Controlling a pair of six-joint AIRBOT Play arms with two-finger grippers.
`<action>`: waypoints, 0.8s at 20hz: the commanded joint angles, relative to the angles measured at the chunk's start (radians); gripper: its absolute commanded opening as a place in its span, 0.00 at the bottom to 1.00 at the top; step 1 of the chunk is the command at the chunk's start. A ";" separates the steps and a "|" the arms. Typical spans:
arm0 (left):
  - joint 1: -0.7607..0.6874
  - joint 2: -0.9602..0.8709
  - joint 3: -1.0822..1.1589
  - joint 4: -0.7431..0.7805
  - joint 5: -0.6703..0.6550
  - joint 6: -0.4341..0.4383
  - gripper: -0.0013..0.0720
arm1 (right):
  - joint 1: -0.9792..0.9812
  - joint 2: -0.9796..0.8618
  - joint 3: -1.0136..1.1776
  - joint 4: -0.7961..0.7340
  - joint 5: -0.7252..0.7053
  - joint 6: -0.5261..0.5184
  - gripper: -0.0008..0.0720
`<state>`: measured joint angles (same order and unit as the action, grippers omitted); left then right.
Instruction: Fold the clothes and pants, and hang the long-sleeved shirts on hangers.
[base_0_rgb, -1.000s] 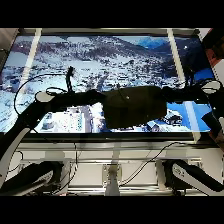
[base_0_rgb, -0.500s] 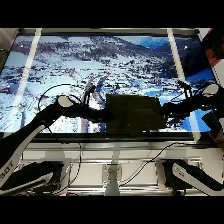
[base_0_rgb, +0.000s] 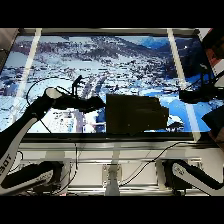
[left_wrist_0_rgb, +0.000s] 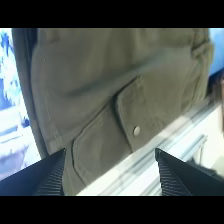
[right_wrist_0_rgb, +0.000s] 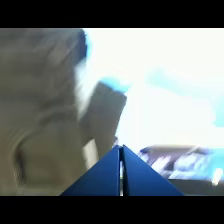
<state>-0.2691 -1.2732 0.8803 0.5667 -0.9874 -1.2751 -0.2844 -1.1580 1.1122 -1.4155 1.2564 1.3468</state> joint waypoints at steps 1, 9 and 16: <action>0.034 0.026 0.015 0.002 -0.005 0.000 0.85 | -0.118 -0.060 0.017 0.163 0.002 -0.210 0.06; 0.033 0.024 0.015 0.002 0.001 0.024 0.85 | -0.274 -0.293 0.008 0.485 0.192 -0.327 0.77; 0.032 0.015 0.015 0.002 0.007 0.037 0.85 | -0.146 -0.389 -0.083 0.418 0.133 -0.327 0.86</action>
<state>-0.2375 -1.2568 0.8944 0.5686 -0.9817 -1.2434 -0.4709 -1.5146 1.0664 -0.9871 1.4281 1.0225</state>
